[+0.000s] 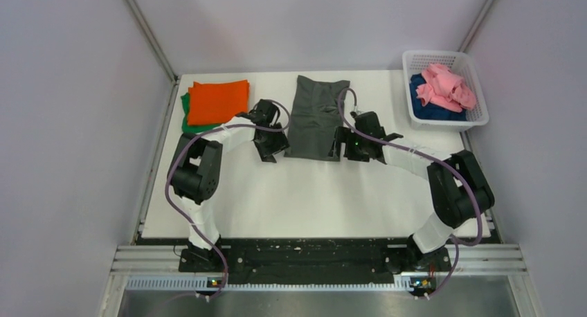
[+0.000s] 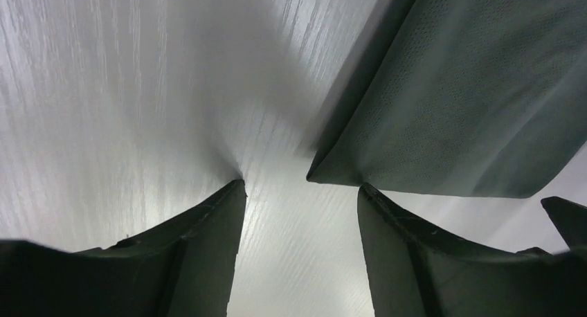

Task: Fold and stack the t-shirts
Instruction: Grab one side of the 2/3 rectangular tshirt with both arms, then fold the long partially folded tshirt into a neat square

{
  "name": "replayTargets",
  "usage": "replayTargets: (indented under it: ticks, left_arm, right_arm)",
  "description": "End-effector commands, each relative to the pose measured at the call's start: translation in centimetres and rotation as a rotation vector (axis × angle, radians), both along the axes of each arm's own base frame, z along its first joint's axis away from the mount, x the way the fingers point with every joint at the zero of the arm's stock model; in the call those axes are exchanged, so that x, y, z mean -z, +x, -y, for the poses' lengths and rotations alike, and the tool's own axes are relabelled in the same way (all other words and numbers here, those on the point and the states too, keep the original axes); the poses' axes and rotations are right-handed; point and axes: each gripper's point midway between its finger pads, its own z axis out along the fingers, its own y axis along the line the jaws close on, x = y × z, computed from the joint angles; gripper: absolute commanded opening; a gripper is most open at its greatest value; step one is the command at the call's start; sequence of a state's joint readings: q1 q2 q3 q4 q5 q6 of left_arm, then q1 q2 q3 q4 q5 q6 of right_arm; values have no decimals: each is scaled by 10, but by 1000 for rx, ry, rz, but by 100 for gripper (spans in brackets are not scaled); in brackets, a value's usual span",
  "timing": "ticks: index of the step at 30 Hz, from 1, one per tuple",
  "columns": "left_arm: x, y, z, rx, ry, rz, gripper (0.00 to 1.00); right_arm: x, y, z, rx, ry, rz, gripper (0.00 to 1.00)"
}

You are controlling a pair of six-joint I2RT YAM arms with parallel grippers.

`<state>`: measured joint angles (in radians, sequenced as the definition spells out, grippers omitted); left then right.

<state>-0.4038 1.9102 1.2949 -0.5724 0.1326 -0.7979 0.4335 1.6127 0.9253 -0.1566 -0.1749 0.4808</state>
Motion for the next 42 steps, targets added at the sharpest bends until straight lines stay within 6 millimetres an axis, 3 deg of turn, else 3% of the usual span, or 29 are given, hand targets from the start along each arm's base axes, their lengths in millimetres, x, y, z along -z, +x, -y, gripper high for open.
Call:
replayTargets:
  ticks: [1, 4, 9, 13, 19, 21, 25, 27, 30, 34, 38, 42]
  left_arm:
    - [-4, 10, 19, 41, -52, 26, 62]
    - [3, 11, 22, 42, -55, 18, 59]
    - [12, 14, 27, 39, -59, 0, 45]
    - [19, 20, 26, 35, -41, -1, 39]
    - [36, 25, 28, 38, -21, -44, 11]
    - [39, 24, 27, 37, -13, -53, 0]
    - [33, 13, 19, 29, 4, -58, 0]
    - [28, -3, 12, 20, 13, -64, 0]
    - [22, -45, -1, 11, 24, -80, 0]
    - [-3, -103, -11, -7, 34, -81, 0]
    - [-51, -152, -17, -5, 32, -24, 0]
    - [-96, -176, -12, 38, -38, 24, 0]
  right_arm:
    - [4, 14, 4, 83, 3, -2, 82]
    - [16, 14, 7, 107, -14, -36, 77]
    - [27, 6, 7, 122, -4, -75, 70]
    - [34, 3, 4, 119, 15, -89, 57]
    - [45, 5, 0, 115, 28, -108, 44]
    - [48, 6, 1, 118, 16, -111, 34]
    - [48, -1, -1, 90, 27, -126, 0]
    - [40, -9, 1, 67, 28, -120, 0]
    - [26, -37, 5, 9, 42, -136, 0]
    - [0, -107, 1, -130, 134, -225, 0]
    - [-39, -179, -6, -256, 261, -317, 0]
    - [-88, -210, -13, -345, 403, -307, 0]
